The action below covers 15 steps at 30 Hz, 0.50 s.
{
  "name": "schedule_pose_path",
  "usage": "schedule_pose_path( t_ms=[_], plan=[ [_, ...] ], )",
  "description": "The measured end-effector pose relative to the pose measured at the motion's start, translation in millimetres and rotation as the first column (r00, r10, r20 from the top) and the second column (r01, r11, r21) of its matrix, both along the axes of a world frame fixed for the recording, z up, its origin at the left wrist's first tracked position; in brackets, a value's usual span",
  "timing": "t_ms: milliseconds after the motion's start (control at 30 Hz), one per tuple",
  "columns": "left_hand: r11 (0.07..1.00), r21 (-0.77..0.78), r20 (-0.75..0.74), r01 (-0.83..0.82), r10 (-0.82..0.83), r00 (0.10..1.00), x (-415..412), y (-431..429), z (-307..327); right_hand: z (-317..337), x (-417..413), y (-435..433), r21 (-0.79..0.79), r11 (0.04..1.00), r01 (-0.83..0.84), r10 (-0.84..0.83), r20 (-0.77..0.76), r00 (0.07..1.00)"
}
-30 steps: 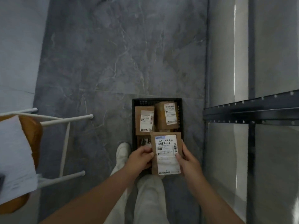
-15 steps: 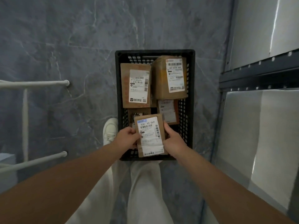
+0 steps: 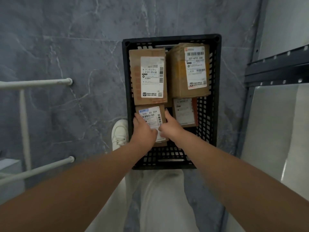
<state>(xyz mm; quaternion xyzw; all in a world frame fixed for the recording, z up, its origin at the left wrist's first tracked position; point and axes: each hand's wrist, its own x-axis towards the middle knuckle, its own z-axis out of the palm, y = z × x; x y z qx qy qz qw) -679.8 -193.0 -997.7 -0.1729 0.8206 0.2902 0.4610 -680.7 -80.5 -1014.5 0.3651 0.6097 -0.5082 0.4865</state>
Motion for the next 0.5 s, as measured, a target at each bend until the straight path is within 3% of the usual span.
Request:
schedule_pose_path(
  t_ms=[133, 300, 500],
  plan=[
    [0.964, -0.125, -0.04, 0.234, -0.241, 0.97, 3.3, 16.5, 8.5, 10.6, 0.0, 2.7, -0.02, 0.998, -0.063, 0.064, 0.077, 0.995],
    [0.871, -0.126, -0.048, 0.475, -0.484, 0.874, -11.7, 21.3, 31.0, 42.4, -11.4, 0.8, 0.13, 0.973, -0.189, 0.182, 0.065, 0.981],
    [0.809, -0.285, -0.081, 0.513, -0.554, 0.829, -46.8, 35.6, 99.8, 132.0, -49.7, 8.6, 0.225, 0.971, -0.083, 0.136, -0.232, 0.963]
  ],
)
